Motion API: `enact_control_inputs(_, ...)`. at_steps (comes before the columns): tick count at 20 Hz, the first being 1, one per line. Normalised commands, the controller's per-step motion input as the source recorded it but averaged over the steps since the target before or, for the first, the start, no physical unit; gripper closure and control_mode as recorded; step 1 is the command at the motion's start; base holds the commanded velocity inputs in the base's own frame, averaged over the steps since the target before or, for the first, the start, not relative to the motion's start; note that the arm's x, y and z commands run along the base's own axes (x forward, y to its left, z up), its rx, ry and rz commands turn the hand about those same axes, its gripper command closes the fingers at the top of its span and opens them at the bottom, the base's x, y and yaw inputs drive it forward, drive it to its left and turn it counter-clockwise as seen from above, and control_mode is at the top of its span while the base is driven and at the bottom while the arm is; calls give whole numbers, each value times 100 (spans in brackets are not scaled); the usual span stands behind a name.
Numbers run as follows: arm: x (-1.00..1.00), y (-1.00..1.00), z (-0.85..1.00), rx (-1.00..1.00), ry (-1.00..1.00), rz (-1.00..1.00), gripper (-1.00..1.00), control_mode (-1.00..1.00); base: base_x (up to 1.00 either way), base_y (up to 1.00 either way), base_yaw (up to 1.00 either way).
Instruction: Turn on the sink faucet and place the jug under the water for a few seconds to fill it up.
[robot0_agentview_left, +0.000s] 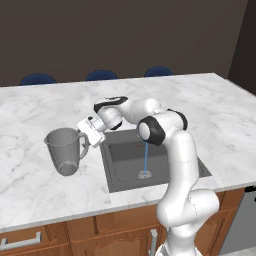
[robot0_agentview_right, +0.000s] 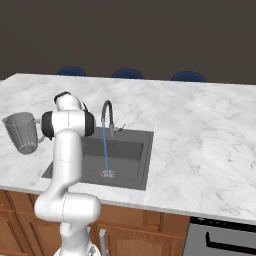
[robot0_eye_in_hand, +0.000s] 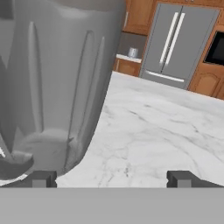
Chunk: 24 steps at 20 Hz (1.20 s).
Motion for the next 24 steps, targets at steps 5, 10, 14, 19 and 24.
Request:
enact_control_inputs(5, 0, 22, -1, 0, 1, 1, -100, -100, 0, 0, 0)
enact_control_inputs(10, 0, 17, -2, 0, 0, 1, -100, -100, 0, 0, 0)
enact_control_inputs(14, 0, -3, -1, 0, 0, 1, -100, -100, 0, 0, 0)
enact_control_inputs(19, 0, -49, 0, 2, 0, 4, -100, -100, 0, 0, 0)
enact_control_inputs(24, -8, -36, 0, 2, 0, 2, -100, -100, 0, 0, 0)
